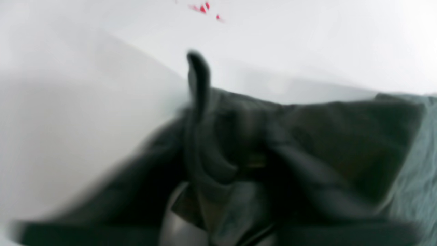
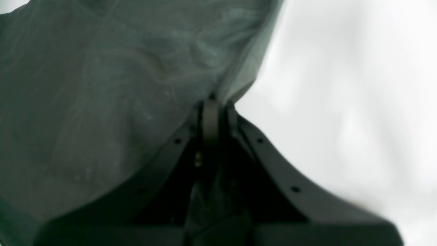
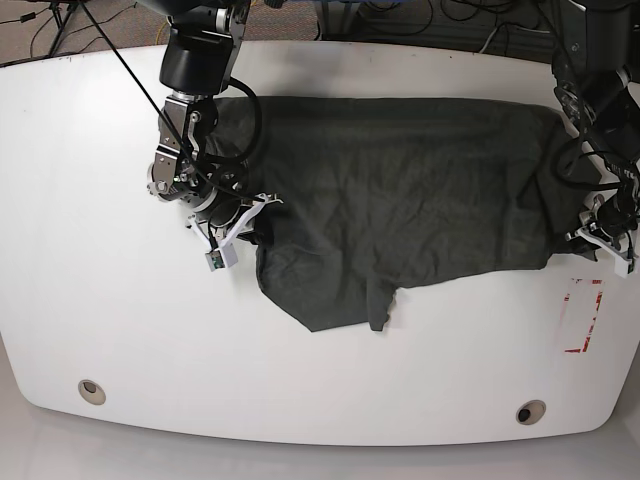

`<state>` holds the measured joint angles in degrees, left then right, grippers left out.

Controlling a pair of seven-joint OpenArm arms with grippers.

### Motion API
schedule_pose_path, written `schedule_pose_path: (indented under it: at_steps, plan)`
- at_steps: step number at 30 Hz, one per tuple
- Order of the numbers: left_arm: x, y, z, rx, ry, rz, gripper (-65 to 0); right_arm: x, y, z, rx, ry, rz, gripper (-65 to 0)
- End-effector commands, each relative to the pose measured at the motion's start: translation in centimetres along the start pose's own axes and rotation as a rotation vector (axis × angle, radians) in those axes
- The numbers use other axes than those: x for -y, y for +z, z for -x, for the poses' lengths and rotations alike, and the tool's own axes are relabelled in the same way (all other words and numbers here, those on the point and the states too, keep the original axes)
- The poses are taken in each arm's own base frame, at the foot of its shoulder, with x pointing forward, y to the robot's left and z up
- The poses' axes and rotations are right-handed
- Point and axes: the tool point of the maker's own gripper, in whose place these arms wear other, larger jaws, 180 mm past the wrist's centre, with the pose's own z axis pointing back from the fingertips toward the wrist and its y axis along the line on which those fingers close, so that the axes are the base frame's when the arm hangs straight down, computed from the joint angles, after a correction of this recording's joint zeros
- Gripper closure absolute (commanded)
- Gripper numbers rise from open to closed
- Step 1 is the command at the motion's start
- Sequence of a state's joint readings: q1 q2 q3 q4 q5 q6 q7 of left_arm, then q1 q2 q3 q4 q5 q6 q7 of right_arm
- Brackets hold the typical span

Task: Layout the t-shirt on the table in an organized manner, then fold the t-shirt properly
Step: 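Lift the shirt with both grippers and swing it toward the robot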

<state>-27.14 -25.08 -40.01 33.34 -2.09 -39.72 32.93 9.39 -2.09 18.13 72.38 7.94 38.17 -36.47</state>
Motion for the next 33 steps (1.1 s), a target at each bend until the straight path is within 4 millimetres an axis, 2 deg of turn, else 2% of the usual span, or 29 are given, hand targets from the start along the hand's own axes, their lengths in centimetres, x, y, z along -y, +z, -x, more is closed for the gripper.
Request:
schedule_pose_path:
  at_steps: [1,5,10,13,16,21,27,33]
  plan:
    - [-0.4,0.7,-2.1,0.048,-0.012,-0.007,-0.8,-0.2,0.2,-2.6,0.07,0.021,-0.011,-0.8]
    - [-0.3,0.8,-3.1,0.066,-0.019,-0.007,-1.5,-0.2,0.7,-3.7,0.098,0.041,-0.004,-0.6]
    - [-0.7,2.6,-6.0,0.111,-0.086,-0.05,-1.5,-0.3,2.0,-5.6,0.141,0.089,0.018,-0.6]
    - [-0.8,3.8,-6.9,0.094,-0.133,-0.085,-1.5,-0.4,3.2,-6.3,0.141,0.131,0.043,-0.6]
    - [-0.2,4.7,-8.0,0.104,-0.177,-0.109,-1.5,-0.1,4.8,-7.8,0.167,0.183,0.076,-0.6]
    - [0.2,7.4,-9.8,0.127,-0.276,-0.184,-1.7,0.2,7.4,-10.0,0.199,0.269,0.129,-0.6]
    - [2.6,9.4,-12.1,0.177,-0.345,-0.221,-1.9,1.4,10.1,-13.3,0.24,0.373,0.2,-0.6]
    - [6.5,12.7,-16.2,0.268,-0.446,-0.269,-1.9,2.5,11.7,-17.2,0.286,0.443,0.25,-0.6]
